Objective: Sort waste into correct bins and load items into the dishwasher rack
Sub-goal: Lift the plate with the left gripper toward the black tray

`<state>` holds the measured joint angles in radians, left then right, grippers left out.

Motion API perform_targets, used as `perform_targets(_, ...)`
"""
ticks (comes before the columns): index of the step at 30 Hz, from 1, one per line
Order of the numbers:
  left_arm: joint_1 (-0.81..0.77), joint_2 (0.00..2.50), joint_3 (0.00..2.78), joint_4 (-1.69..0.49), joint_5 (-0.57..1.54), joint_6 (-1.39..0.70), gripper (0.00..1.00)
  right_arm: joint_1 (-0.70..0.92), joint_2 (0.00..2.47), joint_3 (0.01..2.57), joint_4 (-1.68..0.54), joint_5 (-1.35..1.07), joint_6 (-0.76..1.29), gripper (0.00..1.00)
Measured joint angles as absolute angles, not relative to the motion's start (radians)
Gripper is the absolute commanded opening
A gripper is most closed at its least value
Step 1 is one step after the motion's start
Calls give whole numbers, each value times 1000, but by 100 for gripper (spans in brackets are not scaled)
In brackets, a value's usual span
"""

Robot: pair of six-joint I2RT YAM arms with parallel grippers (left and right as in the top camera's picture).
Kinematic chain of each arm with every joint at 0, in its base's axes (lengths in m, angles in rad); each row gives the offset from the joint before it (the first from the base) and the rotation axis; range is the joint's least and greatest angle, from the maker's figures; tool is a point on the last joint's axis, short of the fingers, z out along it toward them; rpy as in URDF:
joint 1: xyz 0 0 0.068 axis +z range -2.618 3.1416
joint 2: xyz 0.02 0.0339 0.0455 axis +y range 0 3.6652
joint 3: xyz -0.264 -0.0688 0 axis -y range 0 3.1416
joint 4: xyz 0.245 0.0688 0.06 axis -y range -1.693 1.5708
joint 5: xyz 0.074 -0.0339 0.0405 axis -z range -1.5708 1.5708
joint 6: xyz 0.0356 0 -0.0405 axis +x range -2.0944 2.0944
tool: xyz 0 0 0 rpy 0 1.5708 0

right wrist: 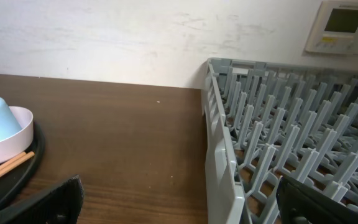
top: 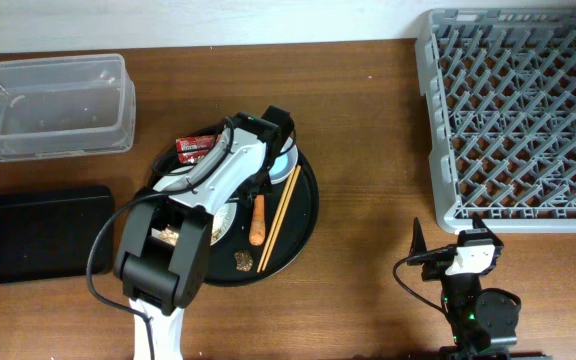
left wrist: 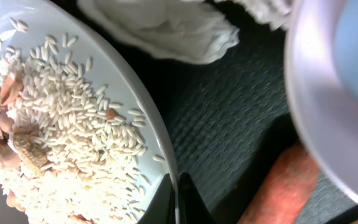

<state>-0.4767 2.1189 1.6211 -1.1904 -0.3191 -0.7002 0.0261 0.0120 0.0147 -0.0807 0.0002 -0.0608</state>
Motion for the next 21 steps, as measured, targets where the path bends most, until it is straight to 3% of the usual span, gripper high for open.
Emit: perform_targets(21,-427,2119,1735,-1374,-394,-701,1,26,12,15,-81,0,-61,98)
